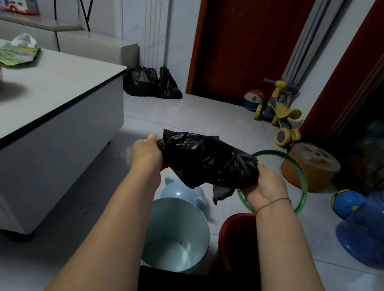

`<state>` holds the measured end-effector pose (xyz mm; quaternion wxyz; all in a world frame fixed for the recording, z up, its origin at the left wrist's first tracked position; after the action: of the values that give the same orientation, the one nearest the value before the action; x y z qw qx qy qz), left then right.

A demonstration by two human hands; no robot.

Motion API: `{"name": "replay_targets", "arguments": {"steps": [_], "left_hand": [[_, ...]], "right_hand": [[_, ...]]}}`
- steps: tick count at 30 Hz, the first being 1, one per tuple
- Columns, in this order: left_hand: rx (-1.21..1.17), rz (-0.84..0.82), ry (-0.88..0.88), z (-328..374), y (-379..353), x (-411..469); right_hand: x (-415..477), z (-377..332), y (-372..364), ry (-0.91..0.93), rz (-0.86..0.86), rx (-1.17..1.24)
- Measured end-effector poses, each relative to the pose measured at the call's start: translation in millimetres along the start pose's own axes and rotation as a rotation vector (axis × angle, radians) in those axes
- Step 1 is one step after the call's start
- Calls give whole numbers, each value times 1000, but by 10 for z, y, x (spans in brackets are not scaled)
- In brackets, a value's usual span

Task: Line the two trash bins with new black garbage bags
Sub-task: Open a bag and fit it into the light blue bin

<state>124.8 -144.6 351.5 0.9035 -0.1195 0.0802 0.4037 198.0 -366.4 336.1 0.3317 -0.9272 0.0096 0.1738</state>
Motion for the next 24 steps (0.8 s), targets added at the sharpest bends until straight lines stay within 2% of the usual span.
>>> {"name": "replay_targets", "arguments": {"steps": [3,5,8,10,13,17,21,24], "left_hand": [[88,23,-102,44,24,17],[112,0,-148,63,22,11],[71,-65,-143,68,-3,5],[47,-115,-111,59,-26,-34],[45,-208,-73,95,-52,-133],[4,-432,-140,167,-124,-290],[176,-597,-176,147,-184,-383],[277,-784,-120,79,-225,-457]], "right_hand": [[-109,-65,-121,133,-90,-177],[-232,-86,-230,230,-241,-465],[-352,27,-324,215,-436,-727],[-366,67,-345,251,-445,-776],[-307,65,-301,283,-323,-581],[-273,53,-223,150,-245,-167],[-277,34,-186,113,-198,-40],[-272,25,-148,107,-158,-40]]}}
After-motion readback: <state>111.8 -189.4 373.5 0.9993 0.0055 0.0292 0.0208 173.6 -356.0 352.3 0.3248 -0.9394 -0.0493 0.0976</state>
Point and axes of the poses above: each hand's wrist, its own x-axis towards the middle knuckle, its own y-axis out of the back of the hand, z = x × y, the point moved 4 cm from there along x, towards the middle knuckle, and after that the axes turned 3 degrees about x, right-handed, at the moved point
